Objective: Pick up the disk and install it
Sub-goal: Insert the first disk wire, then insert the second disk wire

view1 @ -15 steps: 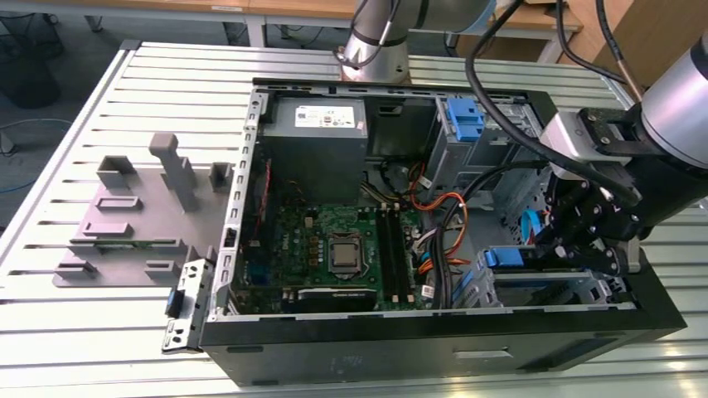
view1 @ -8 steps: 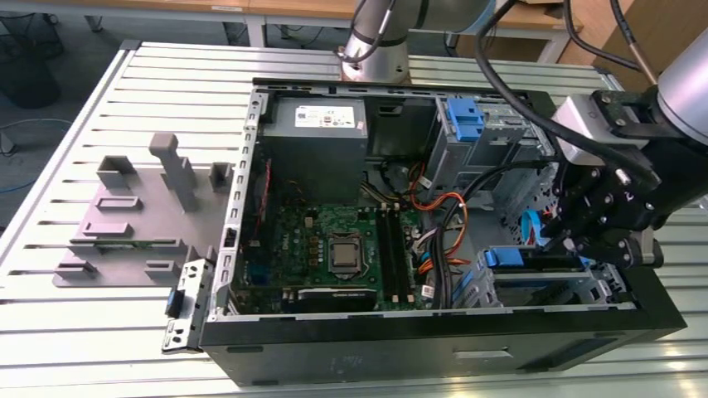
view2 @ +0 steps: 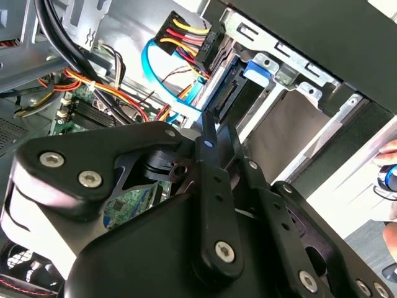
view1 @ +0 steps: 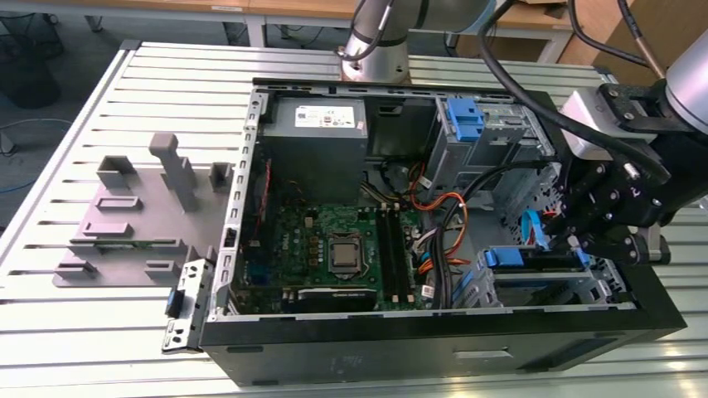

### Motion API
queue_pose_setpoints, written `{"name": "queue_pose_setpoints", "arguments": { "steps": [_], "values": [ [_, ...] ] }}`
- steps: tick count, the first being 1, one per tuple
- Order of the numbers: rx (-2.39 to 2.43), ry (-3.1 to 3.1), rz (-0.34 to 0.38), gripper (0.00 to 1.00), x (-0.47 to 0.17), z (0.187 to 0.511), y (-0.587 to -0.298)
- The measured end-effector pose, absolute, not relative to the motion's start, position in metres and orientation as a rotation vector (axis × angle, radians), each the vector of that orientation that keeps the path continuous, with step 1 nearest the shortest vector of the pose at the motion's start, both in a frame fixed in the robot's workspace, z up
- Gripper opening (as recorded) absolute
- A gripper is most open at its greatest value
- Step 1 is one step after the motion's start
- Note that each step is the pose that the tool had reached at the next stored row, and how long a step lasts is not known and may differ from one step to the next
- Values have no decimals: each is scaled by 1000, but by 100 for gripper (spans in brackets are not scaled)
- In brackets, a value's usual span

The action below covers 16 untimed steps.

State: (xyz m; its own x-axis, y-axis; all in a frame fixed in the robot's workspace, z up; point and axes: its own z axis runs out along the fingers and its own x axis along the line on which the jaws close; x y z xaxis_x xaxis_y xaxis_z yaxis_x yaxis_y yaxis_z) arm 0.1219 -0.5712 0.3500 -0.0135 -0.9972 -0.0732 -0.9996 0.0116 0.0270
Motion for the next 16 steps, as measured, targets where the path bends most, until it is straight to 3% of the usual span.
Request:
{"name": "queue_pose_setpoints", "arguments": {
  "steps": [16],
  "values": [
    [-2182, 2210, 110, 24, 126, 351, -571]
  ]
}}
